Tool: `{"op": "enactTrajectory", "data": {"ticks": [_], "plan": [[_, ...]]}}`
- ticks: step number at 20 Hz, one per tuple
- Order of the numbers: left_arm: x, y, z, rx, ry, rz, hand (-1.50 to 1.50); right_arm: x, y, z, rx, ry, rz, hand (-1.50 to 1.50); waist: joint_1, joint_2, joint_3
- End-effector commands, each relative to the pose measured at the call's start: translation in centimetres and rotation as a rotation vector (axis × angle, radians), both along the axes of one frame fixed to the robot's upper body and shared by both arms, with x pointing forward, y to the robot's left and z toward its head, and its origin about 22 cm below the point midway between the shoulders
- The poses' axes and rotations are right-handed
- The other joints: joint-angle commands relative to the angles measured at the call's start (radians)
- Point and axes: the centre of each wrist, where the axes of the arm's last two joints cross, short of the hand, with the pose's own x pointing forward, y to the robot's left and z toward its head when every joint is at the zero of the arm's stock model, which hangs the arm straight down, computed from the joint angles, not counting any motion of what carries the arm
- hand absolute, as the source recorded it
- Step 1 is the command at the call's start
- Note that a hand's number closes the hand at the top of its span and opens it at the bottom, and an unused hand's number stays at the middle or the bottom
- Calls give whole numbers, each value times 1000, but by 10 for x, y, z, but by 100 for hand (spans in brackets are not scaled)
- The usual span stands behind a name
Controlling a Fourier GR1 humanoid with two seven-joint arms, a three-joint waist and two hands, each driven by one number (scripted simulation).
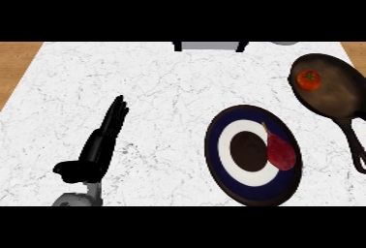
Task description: Pick the tomato from the plate and place it in the pan
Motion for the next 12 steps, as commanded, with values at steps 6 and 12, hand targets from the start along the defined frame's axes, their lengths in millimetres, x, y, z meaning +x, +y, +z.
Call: {"op": "enactTrajectory", "data": {"ticks": [6,12], "plan": [[-3,12,7,-1,24,23,0,-23,1,-21,-45,-5,55,-150,-12,-7,-2],[-5,15,14,16,16,19,0,-28,9,-28,-65,20,88,-150,-12,-7,-2]]}}
